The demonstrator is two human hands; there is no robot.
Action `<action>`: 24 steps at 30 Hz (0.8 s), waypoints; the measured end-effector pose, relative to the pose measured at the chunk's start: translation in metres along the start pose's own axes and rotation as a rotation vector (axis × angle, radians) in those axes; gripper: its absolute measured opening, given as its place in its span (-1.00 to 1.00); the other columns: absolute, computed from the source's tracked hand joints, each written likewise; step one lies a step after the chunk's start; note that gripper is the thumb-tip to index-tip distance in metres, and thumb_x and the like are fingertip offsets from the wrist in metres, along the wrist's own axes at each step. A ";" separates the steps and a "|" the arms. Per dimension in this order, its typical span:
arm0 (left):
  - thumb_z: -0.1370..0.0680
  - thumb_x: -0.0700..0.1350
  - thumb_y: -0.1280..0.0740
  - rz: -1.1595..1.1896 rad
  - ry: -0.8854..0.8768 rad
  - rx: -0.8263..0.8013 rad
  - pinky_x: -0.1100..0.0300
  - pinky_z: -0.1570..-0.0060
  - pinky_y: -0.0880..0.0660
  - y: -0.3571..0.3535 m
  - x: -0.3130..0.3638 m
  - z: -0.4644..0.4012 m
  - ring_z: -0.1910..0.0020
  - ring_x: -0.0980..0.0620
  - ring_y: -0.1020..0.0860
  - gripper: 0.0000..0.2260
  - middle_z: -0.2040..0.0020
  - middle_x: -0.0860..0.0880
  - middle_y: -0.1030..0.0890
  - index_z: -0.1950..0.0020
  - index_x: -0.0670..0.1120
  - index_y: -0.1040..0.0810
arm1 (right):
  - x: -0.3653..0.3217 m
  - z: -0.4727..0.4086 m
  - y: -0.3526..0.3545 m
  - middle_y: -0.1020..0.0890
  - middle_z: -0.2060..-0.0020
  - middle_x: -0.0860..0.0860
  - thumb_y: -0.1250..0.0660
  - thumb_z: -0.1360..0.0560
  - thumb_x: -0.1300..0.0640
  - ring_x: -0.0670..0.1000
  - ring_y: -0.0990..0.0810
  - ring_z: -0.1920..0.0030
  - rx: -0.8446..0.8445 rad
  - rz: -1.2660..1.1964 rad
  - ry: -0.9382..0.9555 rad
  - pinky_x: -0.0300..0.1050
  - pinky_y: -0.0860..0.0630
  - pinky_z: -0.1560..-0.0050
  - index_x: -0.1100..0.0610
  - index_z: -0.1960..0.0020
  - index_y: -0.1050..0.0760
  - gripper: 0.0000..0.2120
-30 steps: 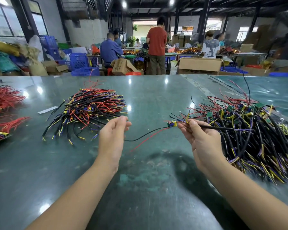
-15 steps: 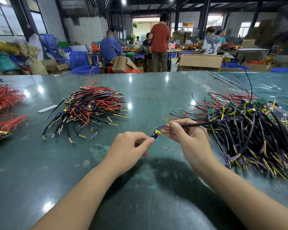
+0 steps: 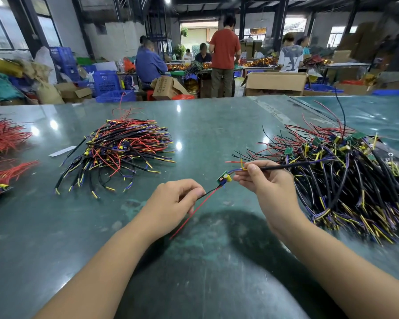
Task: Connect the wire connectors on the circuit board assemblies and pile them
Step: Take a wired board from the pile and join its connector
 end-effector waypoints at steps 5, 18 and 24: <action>-0.58 -0.06 -0.28 -0.037 -0.049 -0.003 0.24 0.32 -0.32 0.000 0.003 0.002 0.43 0.18 -0.36 -0.82 0.44 0.09 -0.45 0.22 0.03 -0.55 | 0.003 0.000 -0.002 -0.66 0.36 0.05 -0.20 -0.58 0.35 -0.02 -0.68 0.30 -0.019 0.077 0.033 -0.24 -0.61 0.19 0.17 0.17 -0.48 -0.80; -0.50 0.12 -0.31 -0.333 0.254 0.159 0.06 0.14 -0.53 0.022 -0.018 -0.002 0.22 -0.06 -0.60 -0.74 0.35 0.03 -0.60 0.39 0.14 -0.53 | -0.004 -0.003 0.004 -0.65 0.40 0.02 -0.22 -0.57 0.34 -0.05 -0.67 0.33 0.052 0.101 0.135 -0.30 -0.57 0.23 0.14 0.18 -0.49 -0.79; -0.52 0.05 -0.33 -0.291 0.257 0.252 0.16 0.21 -0.48 0.031 -0.022 -0.004 0.32 0.06 -0.56 -0.73 0.41 0.14 -0.60 0.40 0.18 -0.53 | -0.005 -0.007 0.013 -0.63 0.28 0.17 -0.19 -0.59 0.33 -0.02 -0.67 0.30 0.176 0.000 0.060 -0.29 -0.57 0.24 0.15 0.17 -0.45 -0.80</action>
Point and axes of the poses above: each hand's wrist, its own z-axis away from the middle knuckle, its own y-axis out of the back of the hand, x = y × z, the point moved 4 cm from there along -z, towards the middle knuckle
